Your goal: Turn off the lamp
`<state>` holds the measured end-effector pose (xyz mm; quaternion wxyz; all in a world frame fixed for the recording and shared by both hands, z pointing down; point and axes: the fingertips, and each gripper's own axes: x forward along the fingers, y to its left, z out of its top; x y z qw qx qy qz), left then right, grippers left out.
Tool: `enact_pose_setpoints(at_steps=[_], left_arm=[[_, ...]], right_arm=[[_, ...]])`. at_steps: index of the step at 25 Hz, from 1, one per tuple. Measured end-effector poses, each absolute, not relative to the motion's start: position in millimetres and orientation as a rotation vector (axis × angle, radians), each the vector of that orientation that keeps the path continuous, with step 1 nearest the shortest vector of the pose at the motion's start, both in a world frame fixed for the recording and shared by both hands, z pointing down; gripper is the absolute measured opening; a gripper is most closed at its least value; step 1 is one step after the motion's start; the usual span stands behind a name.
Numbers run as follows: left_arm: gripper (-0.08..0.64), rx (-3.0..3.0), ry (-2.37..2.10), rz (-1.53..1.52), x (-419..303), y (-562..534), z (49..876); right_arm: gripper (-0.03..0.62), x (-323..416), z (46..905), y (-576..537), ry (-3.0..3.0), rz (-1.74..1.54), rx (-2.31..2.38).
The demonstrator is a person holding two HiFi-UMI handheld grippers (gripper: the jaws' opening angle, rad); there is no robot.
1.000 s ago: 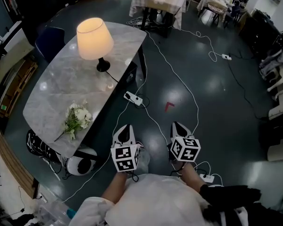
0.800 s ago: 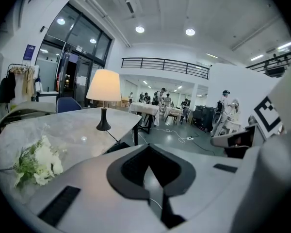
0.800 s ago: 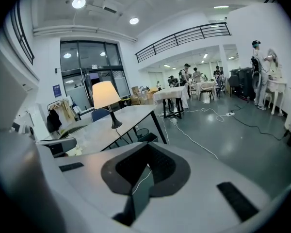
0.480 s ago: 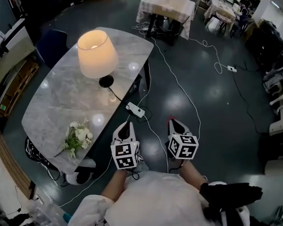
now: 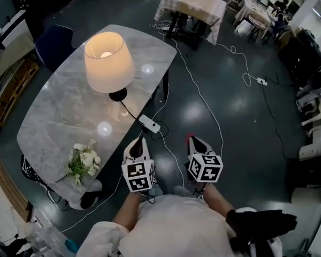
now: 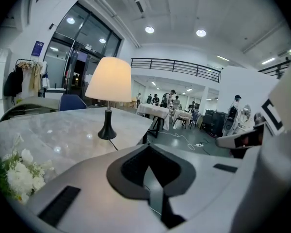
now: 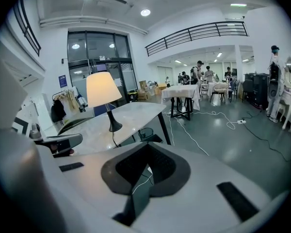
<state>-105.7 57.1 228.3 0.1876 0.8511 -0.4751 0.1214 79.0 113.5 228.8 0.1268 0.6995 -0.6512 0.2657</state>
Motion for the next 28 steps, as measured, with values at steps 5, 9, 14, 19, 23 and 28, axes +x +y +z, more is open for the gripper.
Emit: enact_pose_setpoints(at_steps=[5,9,14,19,23,28], left_arm=[[-0.002,2.350,-1.352,0.400,-114,56,243],[-0.002,2.314,-1.396,0.434,-120,57,254],[-0.002,2.219,-1.460,0.493,-132,61,279],[-0.002,2.187,-1.421,0.618,-112,67,325],[-0.002,2.174,-1.371,0.691,-89,67,361],[-0.002,2.161,-1.356,0.653,-59,58,402]], right_arm=[[-0.002,75,243,107,-1.894,0.823,1.995],[-0.002,69,264,99,-1.920,0.858,1.920],[-0.002,55,290,79,-2.011,0.892,1.807],[-0.002,66,324,64,-2.064,0.883,1.743],[0.000,75,361,63,-2.076,0.914,1.689],[-0.002,85,410,51,-2.099,0.916,1.657]])
